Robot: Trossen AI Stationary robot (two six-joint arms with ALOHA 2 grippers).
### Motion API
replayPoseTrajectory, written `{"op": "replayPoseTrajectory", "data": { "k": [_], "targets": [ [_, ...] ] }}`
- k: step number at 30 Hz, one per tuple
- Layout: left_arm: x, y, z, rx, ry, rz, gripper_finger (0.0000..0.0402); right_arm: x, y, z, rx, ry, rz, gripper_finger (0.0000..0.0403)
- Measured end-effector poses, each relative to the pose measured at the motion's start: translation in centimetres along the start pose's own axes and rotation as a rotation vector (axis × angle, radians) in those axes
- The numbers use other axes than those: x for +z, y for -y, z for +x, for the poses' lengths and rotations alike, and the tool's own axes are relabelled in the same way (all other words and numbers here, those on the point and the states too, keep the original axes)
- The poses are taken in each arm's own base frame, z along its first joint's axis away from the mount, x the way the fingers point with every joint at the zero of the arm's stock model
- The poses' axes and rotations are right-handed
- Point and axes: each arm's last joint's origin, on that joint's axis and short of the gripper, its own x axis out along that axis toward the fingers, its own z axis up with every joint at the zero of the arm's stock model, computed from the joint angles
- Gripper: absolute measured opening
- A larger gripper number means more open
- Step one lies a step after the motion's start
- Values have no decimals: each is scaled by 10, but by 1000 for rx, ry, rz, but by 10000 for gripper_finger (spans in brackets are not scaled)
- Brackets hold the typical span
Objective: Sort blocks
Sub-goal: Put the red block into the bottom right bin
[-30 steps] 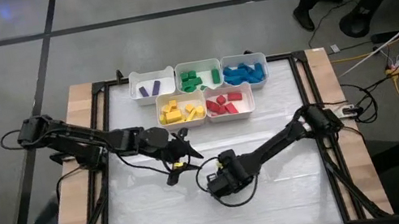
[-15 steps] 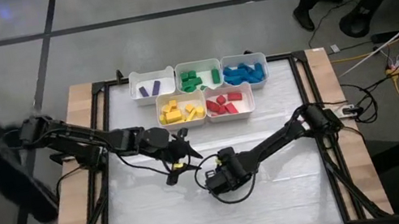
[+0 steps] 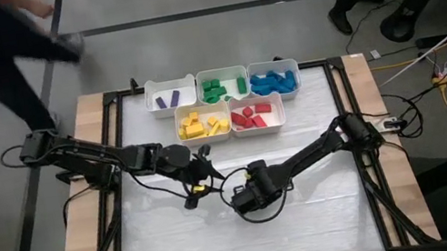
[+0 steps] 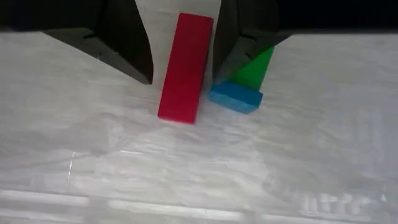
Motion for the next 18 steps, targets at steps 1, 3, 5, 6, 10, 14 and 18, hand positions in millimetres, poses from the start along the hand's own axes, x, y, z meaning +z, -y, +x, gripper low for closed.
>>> {"op": "replayPoseTrajectory", "data": {
  "k": [1, 3, 5, 6, 10, 14, 18],
  "targets": [
    [0, 0, 0, 1, -4, -1, 155, 0, -1, 0, 5, -4, 0, 166],
    [-1, 0, 0, 4, -11, -2, 155, -1, -2, 1, 10, -7, -2, 165],
    [-1, 0, 0, 4, -11, 1, 155, -2, -1, 4, -6, -26, -4, 165],
    [-1, 0, 0, 4, -11, 1, 155, -3, -1, 6, -11, -39, -5, 165],
    [-1, 0, 0, 3, -14, 1, 155, -8, 0, 10, -27, -68, -15, 165],
    [-3, 0, 0, 3, -28, -3, 155, -9, 0, 10, -26, -68, -17, 165],
    [-3, 0, 0, 3, -28, -1, 155, -8, -2, 12, -14, -44, -13, 165]
  ]
}}
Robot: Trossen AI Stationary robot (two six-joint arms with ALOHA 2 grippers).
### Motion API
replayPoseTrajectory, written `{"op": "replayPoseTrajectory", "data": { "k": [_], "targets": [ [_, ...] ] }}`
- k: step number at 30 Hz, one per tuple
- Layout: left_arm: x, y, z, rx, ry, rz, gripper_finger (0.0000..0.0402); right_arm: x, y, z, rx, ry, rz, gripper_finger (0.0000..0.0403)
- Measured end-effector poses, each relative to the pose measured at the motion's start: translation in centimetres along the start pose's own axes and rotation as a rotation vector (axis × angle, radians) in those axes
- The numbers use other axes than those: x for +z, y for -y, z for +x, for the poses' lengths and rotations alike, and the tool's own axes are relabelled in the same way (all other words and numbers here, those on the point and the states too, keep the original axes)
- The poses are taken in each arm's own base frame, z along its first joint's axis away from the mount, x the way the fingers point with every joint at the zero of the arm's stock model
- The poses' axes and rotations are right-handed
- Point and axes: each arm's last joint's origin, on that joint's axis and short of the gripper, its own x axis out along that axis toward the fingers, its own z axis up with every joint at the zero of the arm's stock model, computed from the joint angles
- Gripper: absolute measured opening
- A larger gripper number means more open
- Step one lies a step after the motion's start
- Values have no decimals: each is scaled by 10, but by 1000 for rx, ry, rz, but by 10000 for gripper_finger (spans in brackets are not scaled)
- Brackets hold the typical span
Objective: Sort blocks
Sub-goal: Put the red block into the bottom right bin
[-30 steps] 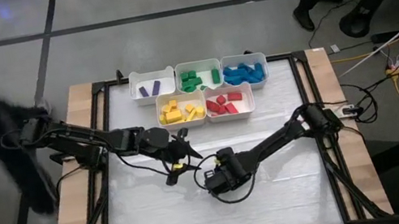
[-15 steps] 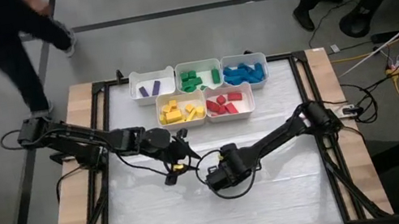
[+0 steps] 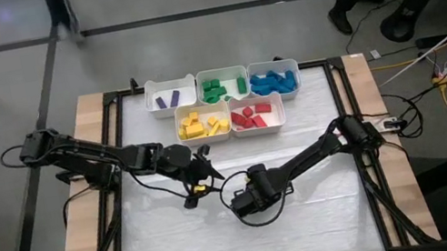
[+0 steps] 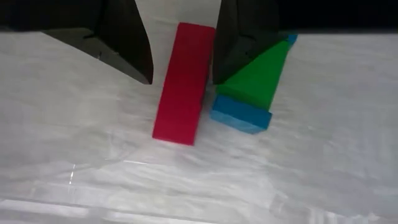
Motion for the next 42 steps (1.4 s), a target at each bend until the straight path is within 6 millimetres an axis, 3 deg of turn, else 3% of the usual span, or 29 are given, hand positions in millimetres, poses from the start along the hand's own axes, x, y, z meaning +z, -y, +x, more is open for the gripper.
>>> {"op": "replayPoseTrajectory", "data": {
  "k": [7, 13, 21, 24, 28, 30, 33, 39, 42],
  "targets": [
    [0, 0, 0, 4, -3, -3, 155, -3, -3, 16, -35, -19, -4, 165],
    [0, 0, 0, 4, -2, -4, 155, -3, -3, 17, -37, -15, -4, 164],
    [0, 0, 0, 3, 0, -4, 155, -5, -4, 29, -20, -29, -13, 104],
    [0, 0, 0, 3, 0, -15, 155, -5, -4, 29, -18, -31, -13, 99],
    [1, 0, -2, 4, 2, -25, 155, 1, -2, 19, -3, -17, -22, 108],
    [3, 0, -5, 5, 19, -24, 155, 10, 3, 4, -4, 12, -32, 111],
    [8, 1, -13, 1, 53, -19, 155, 32, 11, -28, 29, 73, -47, 108],
    [18, 3, -32, 1, 119, -36, 155, 83, 35, -74, 6, 265, -114, 111],
    [20, 4, -36, -1, 134, -60, 155, 112, 42, -85, -23, 351, -169, 115]
  ]
}}
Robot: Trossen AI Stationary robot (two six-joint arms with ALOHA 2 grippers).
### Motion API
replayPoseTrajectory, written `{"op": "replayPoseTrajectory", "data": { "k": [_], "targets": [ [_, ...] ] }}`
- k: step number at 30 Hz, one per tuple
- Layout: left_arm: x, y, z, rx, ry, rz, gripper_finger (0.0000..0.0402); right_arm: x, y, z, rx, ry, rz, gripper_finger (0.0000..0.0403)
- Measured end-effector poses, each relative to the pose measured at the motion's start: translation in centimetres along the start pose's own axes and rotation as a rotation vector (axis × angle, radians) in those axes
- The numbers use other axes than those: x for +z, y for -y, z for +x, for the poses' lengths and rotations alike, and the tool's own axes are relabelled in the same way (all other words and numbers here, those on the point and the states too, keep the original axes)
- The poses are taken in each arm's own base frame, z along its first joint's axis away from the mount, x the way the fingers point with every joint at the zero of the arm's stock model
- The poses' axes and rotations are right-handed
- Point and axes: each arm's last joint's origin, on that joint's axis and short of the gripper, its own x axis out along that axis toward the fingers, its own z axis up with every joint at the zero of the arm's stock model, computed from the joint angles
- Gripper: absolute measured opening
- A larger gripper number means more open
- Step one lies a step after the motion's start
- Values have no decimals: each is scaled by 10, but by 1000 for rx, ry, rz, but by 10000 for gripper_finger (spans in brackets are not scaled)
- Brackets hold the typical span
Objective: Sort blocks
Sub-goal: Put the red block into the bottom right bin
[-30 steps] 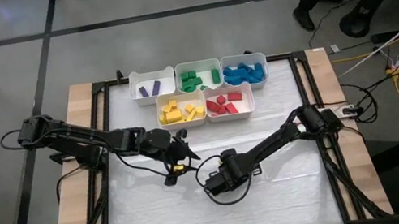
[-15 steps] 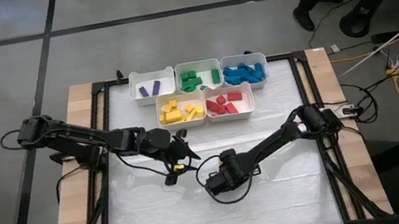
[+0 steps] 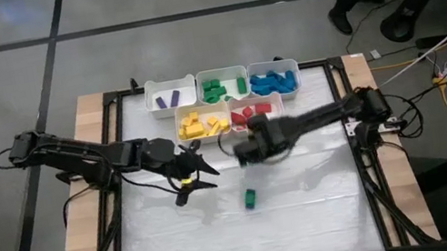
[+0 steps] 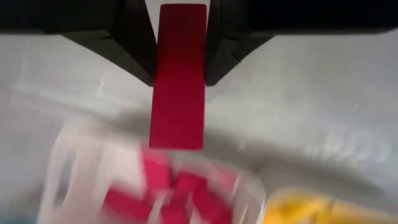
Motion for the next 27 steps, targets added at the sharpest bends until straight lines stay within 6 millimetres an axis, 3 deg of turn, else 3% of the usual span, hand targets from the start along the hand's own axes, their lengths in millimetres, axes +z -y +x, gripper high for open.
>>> {"op": "replayPoseTrajectory", "data": {
  "k": [5, 13, 20, 27],
  "targets": [
    [0, 0, -2, -1, 0, -62, 155, 42, 12, 18, -91, 109, -111, 116],
    [-2, 0, -2, 3, -21, -167, 155, 89, 26, 48, -94, -5, -101, 118],
    [-2, 0, -2, 3, -20, -184, 155, 107, 38, 60, -65, -121, -102, 118],
    [-1, 0, -2, 3, -20, -192, 155, 108, 39, 60, -64, -123, -177, 143]
  ]
}}
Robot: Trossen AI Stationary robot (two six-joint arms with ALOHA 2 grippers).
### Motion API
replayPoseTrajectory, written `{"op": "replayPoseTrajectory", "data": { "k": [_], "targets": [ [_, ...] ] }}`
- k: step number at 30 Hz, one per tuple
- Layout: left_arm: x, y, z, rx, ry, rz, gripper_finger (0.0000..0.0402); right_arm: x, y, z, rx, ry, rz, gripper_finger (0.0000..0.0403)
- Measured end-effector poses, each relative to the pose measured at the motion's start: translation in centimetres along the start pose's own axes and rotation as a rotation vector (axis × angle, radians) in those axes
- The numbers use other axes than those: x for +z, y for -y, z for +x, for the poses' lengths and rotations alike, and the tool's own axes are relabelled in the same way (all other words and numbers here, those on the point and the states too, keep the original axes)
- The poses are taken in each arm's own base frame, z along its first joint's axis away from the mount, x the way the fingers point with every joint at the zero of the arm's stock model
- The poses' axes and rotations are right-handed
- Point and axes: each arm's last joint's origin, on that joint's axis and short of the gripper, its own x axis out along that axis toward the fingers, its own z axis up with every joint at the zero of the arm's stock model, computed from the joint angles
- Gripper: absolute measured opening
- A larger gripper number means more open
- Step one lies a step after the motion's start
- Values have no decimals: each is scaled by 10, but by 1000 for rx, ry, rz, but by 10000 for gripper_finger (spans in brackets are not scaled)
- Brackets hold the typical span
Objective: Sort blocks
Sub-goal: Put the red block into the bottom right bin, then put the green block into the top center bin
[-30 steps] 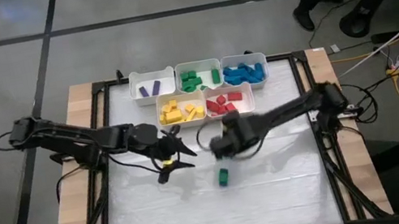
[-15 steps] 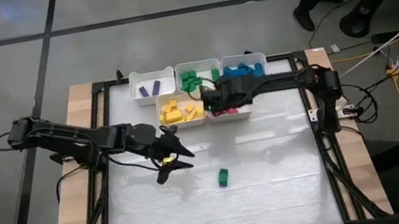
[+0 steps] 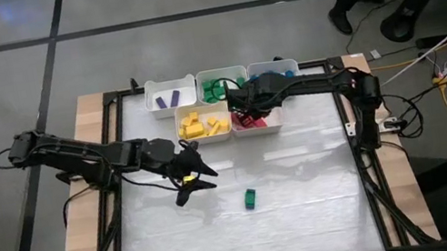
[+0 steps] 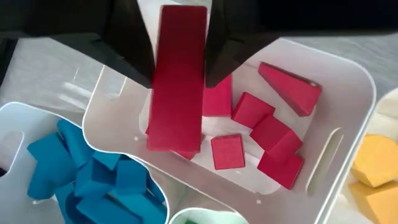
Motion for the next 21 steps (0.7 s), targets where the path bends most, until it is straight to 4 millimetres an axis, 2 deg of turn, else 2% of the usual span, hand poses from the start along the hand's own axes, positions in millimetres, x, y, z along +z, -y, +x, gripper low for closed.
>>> {"op": "replayPoseTrajectory", "data": {
  "k": [6, 11, 16, 21],
  "targets": [
    [0, 0, 0, 0, 0, -28, 155, 1, 1, 0, -19, 23, -1, 210],
    [-2, -1, 4, 10, -10, -121, 155, -1, 0, 0, -2, -9, -40, 234],
    [-10, 4, 15, 44, -35, -195, 155, -9, -6, -3, 77, -77, -351, 236],
    [-20, 12, 32, 92, -39, -296, 155, -37, -23, -15, 145, -104, -715, 236]
  ]
}}
